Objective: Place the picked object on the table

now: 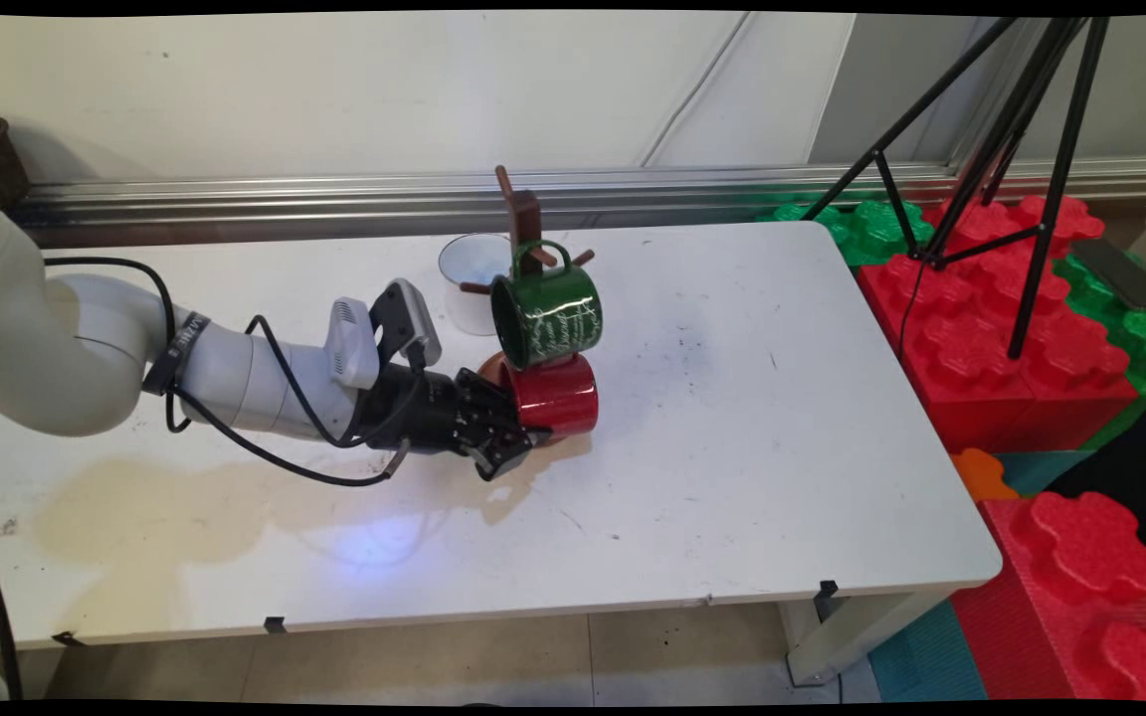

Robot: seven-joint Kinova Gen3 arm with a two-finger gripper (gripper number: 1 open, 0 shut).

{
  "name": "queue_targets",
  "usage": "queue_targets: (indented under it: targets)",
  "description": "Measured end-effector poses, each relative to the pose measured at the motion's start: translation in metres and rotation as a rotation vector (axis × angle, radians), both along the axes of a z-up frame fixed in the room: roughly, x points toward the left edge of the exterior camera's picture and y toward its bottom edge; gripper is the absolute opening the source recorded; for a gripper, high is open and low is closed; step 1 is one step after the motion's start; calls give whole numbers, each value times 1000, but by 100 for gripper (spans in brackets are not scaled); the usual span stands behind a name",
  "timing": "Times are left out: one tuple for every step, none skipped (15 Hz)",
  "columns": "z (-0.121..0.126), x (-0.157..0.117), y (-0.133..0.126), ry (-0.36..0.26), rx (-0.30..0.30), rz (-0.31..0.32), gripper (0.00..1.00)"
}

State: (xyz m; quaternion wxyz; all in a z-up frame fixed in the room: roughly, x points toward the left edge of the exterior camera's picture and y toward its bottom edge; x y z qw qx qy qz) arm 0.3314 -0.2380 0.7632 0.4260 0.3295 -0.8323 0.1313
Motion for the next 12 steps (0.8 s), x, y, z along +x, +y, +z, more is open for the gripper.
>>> queue_targets:
  targets:
    - [0, 0, 0, 0, 0, -1, 0]
    - [0, 1, 0, 0, 0, 0, 0]
    - [1, 1, 1, 0, 1, 0, 0]
    - [1, 1, 1, 1, 1, -1, 0]
    - [2, 2, 1, 3, 1, -3, 0]
    - [3, 3, 1, 5, 1, -6, 0]
    - [4, 3, 2, 8, 1, -9, 0]
    - [6, 4, 2, 11, 1, -13, 0]
    - [7, 4, 2, 13, 1, -15, 0]
    - [9, 5, 3, 18, 1, -20, 0]
    - [11, 5, 5, 21, 1, -25, 0]
    - [12, 6, 6, 24, 2, -29, 0]
